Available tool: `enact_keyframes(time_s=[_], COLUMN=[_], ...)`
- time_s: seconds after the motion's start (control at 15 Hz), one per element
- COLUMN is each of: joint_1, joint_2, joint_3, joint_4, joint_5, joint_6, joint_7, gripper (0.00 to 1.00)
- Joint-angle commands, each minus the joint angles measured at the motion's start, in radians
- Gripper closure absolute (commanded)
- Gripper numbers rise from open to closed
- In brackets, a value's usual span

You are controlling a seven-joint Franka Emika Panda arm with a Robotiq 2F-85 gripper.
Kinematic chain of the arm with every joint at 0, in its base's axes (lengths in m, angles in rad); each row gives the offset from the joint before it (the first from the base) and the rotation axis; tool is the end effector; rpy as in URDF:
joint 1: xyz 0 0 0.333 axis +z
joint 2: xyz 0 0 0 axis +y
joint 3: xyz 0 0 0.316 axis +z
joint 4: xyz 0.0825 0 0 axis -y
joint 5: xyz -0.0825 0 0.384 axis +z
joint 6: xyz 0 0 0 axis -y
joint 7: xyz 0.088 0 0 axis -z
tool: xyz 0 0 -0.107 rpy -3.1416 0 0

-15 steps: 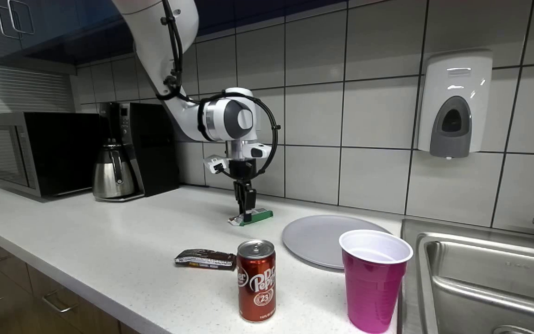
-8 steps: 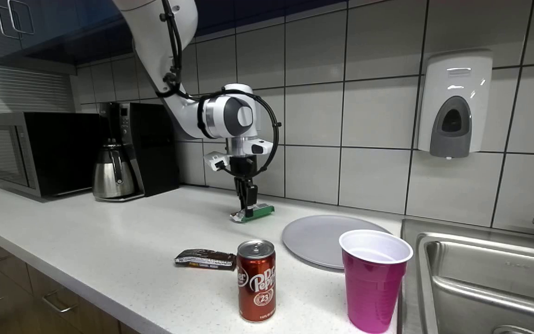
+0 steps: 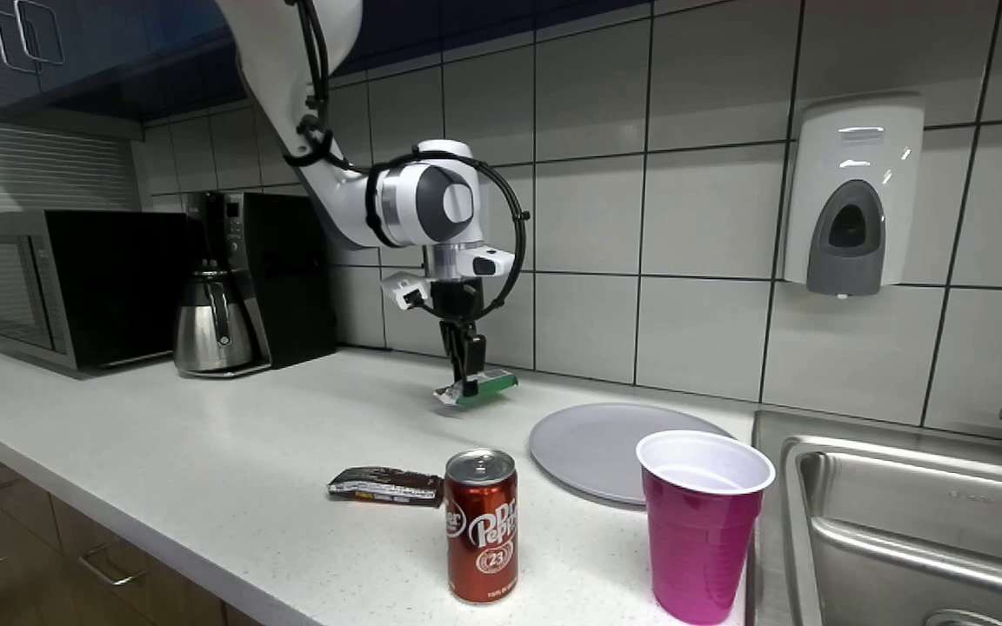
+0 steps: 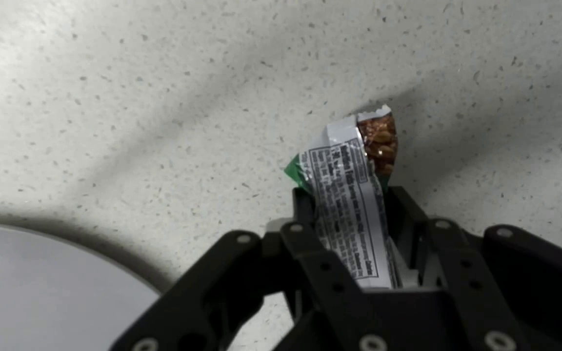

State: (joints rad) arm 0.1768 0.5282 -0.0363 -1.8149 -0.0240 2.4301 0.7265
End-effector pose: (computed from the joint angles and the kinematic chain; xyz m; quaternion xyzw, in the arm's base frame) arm 0.6534 0.0942 0.2568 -0.9596 0.2774 -0.0468 0.0026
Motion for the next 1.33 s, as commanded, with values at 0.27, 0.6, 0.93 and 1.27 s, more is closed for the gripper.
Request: enact_keyframes(time_s=[0.27,0.6,0.93,1.27], joint_1=[-0.019,-0.029,-0.047,-0.064], joint_2=[-0.102,-0.124,-0.133,-0.152], joint_3=[-0.027,-0.044,-0.059,-0.078], joint_4=[-0.118,-0.149,-0.175,-0.209], joint_5=[0.007,0.007,0.008,0.006], joint_6=[0.035,0.063,0.089,0.129], joint_7=[-0.041,-0.036,-0.035,-0.038], gripper=[0.82,0.82,0.82,0.82])
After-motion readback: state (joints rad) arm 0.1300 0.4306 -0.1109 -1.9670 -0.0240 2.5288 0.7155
